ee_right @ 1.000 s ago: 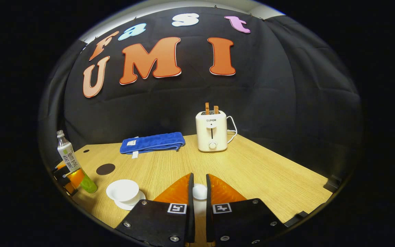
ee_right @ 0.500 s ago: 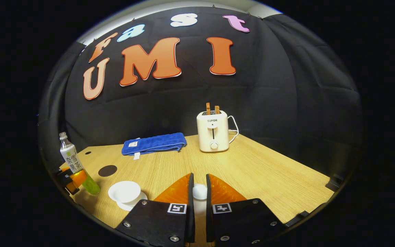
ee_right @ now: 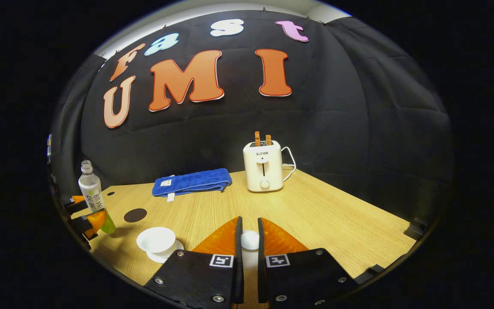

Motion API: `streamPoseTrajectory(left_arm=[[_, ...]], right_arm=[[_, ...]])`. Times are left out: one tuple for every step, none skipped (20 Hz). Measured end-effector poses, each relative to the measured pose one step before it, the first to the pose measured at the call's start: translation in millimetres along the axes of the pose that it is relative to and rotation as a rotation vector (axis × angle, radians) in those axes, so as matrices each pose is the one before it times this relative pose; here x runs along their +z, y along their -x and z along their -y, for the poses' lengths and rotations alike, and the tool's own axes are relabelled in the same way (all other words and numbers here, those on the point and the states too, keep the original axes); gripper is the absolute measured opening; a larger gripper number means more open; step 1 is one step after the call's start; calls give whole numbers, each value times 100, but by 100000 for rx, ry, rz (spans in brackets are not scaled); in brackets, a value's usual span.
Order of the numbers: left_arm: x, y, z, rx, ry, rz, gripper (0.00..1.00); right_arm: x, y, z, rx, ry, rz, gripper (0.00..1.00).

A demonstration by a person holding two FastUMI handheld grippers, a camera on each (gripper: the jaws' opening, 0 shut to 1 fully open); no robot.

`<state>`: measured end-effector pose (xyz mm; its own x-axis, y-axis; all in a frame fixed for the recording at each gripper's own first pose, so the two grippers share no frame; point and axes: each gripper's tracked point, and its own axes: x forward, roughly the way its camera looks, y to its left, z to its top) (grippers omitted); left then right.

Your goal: Open the teacup lid with one hand, grasp the water bottle and pour water into the teacup with the other hand; after pouring, place the water bottle on the coaster and then close the teacup lid.

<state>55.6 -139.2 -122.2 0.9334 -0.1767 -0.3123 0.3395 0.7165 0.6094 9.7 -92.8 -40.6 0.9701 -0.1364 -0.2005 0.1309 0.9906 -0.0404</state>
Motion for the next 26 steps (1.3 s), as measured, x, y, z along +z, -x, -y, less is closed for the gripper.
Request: streamPoseTrajectory(left_arm=[[146,-111,262,-1022,-6578,-344,64],[85,-241,428,-1428,-5569,-240,64],[-106,-188,504,-1748,-4856,-533,65],[-128,-166,406,-1622,-4447,-833,63],[-186,-217,160,-1750,-4521,-370,63],[-40,1,88,-1272,-5098,-489,63],[-4,456,-24,-940,-5543,-618,65],[240,90,27,-1130,-5437,61,65],[207,196,187,-1338,-4850,-61,63],[157,176,147,-1591,-4151,331,65],[-15,232,271,-2624,-4073,-275,63],[30,314,307,-2646,-4294,-887,65],[48,162,-43,-1519,-3973,-771,63],[119,110,54,-1011,-3644,-691,67],[78,96,82,-651,-3241,-534,63],[233,107,37,-457,-2748,-48,63],[133,87,153,-751,-2766,-202,63],[171,64,47,31,-3539,-226,63],[379,49,128,94,-3905,281,63],[216,26,190,-580,-3329,5,65],[100,69,25,-665,-2824,-78,65],[85,115,-121,-188,-2840,-252,65],[-13,39,-314,187,-3461,-354,65],[-2,71,-108,-331,-2653,-490,64],[-50,7,-185,-216,-2583,-452,65],[31,74,29,-1049,-2856,-544,64]], right_arm=[[-49,96,191,-215,-407,52,13],[-28,43,182,-243,-262,-123,13],[-23,73,154,-242,-319,102,13],[37,1,133,-89,-153,-49,13],[32,129,185,-121,-11,-8,13],[50,113,145,-173,-120,81,13],[-6,-14,212,-102,-278,177,13],[78,-4,110,-128,-368,20,13],[22,36,189,-133,-408,37,13],[-6,-6,173,-132,-283,-63,13],[-66,104,115,-146,-318,-44,13],[-10,2,115,166,-734,-37,13],[36,92,97,252,-593,-173,13],[-33,-38,46,-91,-119,50,13],[-107,48,124,-203,208,-107,13],[-41,-87,95,-103,22,-130,13],[-33,94,122,102,-279,-99,13],[-40,-67,-51,6,-410,-110,13],[-115,-24,-41,297,-319,-147,13],[-103,-85,-216,390,-77,-300,13],[-179,23,-124,417,149,-253,13],[-69,26,-120,358,171,-171,13],[-78,-9,-43,361,64,-136,13],[9,45,-24,25,-108,-51,13],[-30,-59,89,45,-150,-93,13],[-46,8,90,-54,-240,-191,13]])
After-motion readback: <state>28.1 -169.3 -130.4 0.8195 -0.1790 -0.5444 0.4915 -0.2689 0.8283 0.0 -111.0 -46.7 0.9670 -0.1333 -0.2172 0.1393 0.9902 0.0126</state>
